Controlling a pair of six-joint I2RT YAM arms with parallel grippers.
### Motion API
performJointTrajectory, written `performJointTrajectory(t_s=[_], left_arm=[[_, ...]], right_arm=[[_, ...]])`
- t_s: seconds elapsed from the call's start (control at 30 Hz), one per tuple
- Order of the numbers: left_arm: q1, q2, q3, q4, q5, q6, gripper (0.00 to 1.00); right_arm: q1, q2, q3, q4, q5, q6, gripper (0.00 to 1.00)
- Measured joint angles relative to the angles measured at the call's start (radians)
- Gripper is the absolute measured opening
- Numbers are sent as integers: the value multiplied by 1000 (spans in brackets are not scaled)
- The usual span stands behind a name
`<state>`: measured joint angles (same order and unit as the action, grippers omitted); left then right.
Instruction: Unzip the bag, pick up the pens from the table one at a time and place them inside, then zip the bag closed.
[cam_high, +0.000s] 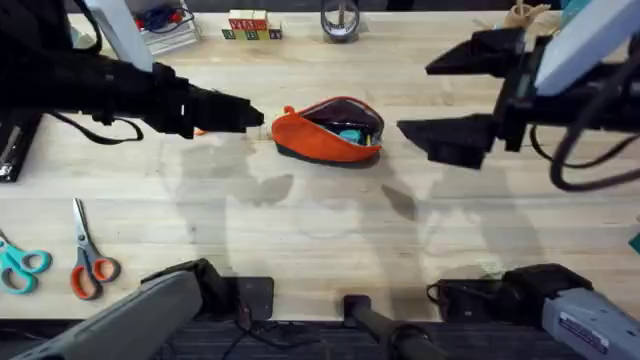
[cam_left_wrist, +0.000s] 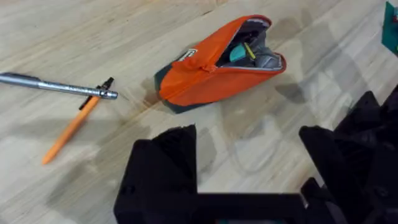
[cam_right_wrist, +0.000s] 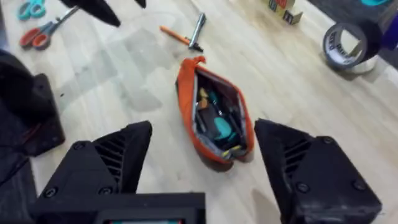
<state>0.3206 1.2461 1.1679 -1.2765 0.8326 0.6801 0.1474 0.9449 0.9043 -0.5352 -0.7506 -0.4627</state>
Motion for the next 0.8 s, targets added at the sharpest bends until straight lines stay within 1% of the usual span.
performJointTrajectory(t_s=[0.2, 0.23, 0.3, 0.37, 0.47, 0.53, 0.6, 0.7, 0.8], left_arm=[[0, 0, 0, -21, -6, -8, 993], [0, 0, 0, -21, -16, -22, 993], [0, 0, 0, -10, -48, -74, 993], [0, 0, 0, 14, -113, -162, 993], [0, 0, 0, 48, -256, -347, 993], [0, 0, 0, 62, -326, -445, 993], [0, 0, 0, 77, -374, -533, 993], [0, 0, 0, 98, -433, -646, 994], [-2, 0, 0, 100, -488, -737, 995]], right_arm=[[0, -66, 0, -97, 31, 8, 998], [0, -75, 0, -109, 41, 9, 998], [0, -88, 0, -125, 56, 10, 997], [0, -97, 0, -135, 63, 10, 997], [0, -98, 0, -146, 72, 10, 997], [0, -98, 0, -149, 76, 11, 997], [0, -99, 0, -151, 78, 11, 998], [0, -99, 0, -151, 78, 11, 998], [0, -99, 0, -151, 78, 11, 998]])
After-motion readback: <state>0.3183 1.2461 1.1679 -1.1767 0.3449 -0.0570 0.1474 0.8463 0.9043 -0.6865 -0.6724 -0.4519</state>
